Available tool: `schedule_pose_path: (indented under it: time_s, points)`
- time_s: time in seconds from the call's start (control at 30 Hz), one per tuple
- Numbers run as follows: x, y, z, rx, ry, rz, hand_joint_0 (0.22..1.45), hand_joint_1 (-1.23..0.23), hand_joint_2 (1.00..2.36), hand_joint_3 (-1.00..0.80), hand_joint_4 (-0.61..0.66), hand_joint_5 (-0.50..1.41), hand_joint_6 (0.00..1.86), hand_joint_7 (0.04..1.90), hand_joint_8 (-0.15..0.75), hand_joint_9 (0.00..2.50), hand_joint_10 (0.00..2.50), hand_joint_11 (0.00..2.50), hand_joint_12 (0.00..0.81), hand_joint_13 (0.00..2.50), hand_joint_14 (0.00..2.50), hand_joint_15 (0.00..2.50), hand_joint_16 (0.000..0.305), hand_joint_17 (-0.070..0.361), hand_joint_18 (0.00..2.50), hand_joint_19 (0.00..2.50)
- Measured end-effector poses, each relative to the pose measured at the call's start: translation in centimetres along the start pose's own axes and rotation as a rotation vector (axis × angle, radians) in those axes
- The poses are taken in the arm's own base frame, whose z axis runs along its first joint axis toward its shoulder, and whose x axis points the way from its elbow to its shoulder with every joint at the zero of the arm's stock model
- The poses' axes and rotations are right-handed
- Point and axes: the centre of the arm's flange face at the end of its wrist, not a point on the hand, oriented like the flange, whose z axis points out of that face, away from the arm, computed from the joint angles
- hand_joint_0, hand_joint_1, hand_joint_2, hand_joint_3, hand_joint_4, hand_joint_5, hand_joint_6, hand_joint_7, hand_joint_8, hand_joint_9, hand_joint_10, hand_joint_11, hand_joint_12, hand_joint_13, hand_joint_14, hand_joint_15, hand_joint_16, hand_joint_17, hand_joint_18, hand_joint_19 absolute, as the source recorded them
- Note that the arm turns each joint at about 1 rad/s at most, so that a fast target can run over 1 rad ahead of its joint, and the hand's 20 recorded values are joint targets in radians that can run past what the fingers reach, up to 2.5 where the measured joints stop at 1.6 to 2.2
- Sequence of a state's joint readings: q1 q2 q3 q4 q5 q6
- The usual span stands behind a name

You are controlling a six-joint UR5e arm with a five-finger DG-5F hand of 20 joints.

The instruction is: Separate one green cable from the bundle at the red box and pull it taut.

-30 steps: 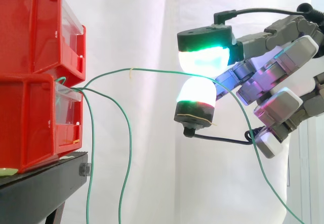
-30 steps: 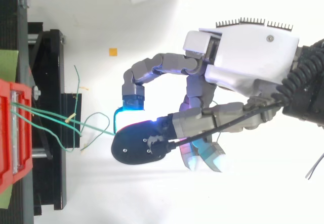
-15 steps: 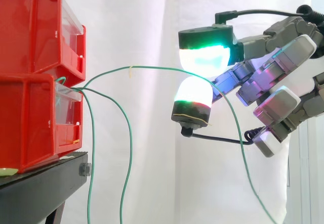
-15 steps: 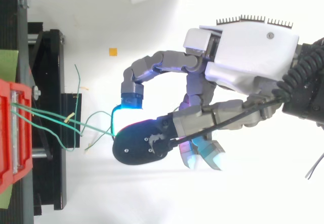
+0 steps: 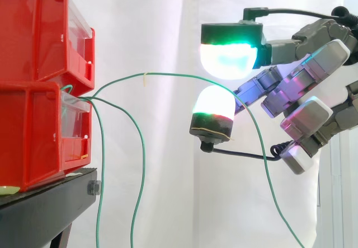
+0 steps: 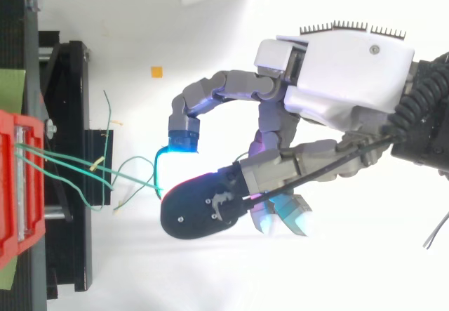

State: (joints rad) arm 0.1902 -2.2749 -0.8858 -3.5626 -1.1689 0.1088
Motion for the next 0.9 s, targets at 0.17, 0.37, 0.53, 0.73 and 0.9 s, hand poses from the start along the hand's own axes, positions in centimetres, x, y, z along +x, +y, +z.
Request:
schedule_pose_path:
  time_s: [0.17,0.37,0.53,0.73,0.9]
  points:
    - [0.0,-0.01,-0.01,0.001,0.001,0.0,0.57,-0.8,1.0,-0.5,0.05,0.09,0.65,1.07,0.199,1.96,0.02,0.69,0.357,1.5,0.02,0.69,0.039,0.087,1.05,0.61]
    - [0.0,-0.01,-0.01,0.001,0.001,0.0,0.56,-0.8,1.0,-0.5,0.05,0.1,0.65,1.07,0.197,1.97,0.02,0.68,0.355,1.5,0.02,0.69,0.039,0.088,1.05,0.6]
    - [0.0,-0.02,0.0,0.001,0.001,0.0,0.57,-0.79,1.0,-0.5,0.04,0.1,0.65,1.06,0.191,1.98,0.02,0.69,0.351,1.5,0.02,0.69,0.038,0.086,1.05,0.6]
    - [-0.03,-0.02,0.0,0.001,0.001,-0.001,0.62,-0.8,1.0,-0.5,0.01,0.1,0.64,1.07,0.199,1.99,0.02,0.7,0.342,1.51,0.02,0.7,0.036,0.08,1.05,0.61]
    - [-0.04,-0.03,0.0,0.001,0.001,-0.001,0.69,-0.83,1.0,-0.49,0.01,0.11,0.61,1.14,0.185,2.01,0.02,0.72,0.342,1.5,0.02,0.69,0.034,0.076,1.05,0.61]
